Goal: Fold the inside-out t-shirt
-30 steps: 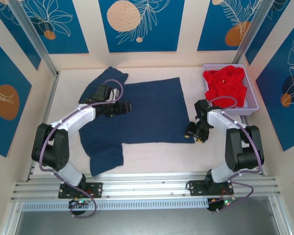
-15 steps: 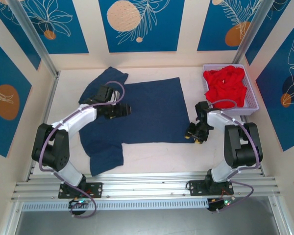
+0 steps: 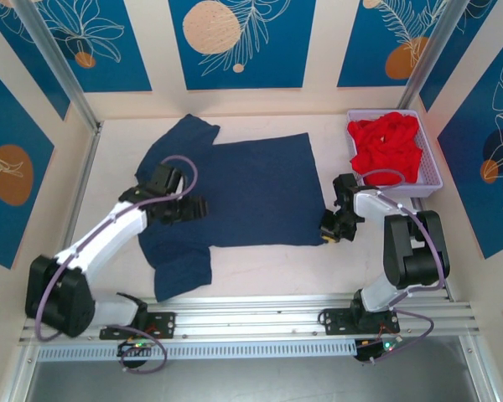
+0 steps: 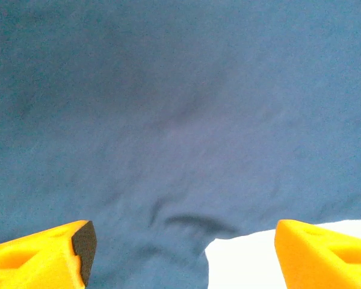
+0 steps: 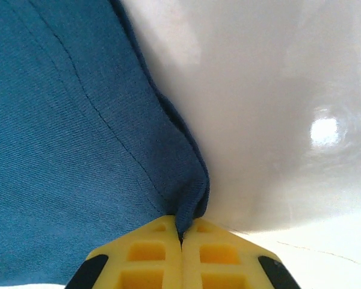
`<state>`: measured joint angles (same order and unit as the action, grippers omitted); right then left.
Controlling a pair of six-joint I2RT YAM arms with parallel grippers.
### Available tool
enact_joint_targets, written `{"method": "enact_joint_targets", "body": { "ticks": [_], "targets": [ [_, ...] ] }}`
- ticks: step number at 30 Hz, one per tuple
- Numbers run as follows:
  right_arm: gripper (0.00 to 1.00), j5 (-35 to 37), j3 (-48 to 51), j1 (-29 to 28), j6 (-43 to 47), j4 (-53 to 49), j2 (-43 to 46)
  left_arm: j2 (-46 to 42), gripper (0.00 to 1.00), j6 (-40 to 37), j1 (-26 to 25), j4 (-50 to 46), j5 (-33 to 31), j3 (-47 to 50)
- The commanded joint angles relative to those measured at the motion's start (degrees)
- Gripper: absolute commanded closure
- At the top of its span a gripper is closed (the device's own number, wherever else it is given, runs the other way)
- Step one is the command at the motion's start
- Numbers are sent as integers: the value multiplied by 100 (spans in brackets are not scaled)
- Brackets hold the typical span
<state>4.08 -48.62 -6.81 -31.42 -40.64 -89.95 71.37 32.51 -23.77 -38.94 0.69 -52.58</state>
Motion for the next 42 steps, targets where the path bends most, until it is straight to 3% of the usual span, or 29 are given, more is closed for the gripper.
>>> {"method": "enact_joint_targets", "body": {
  "ticks": [1,6,11,16,28,42],
  "targets": [
    [97,-174,29,-75,134,-7,206,-674,24,898,-190,-1272,-629,585],
    [98,-380,105,-110,183,122,311,-1553,32,2157,-473,-2216,-747,1183],
    [99,-488,90,-113,311,136,362,-1936,39,2856,-567,-2969,-814,1621],
    [99,-566,94,-55,356,129,511,-1911,42,3211,-572,-2507,-232,2285],
    [100,-593,116,-12,376,150,556,-1224,50,2822,-523,-1375,149,2808],
    [100,-574,116,-23,391,128,609,-1375,77,2694,-523,-1476,53,2674]
  ]
}}
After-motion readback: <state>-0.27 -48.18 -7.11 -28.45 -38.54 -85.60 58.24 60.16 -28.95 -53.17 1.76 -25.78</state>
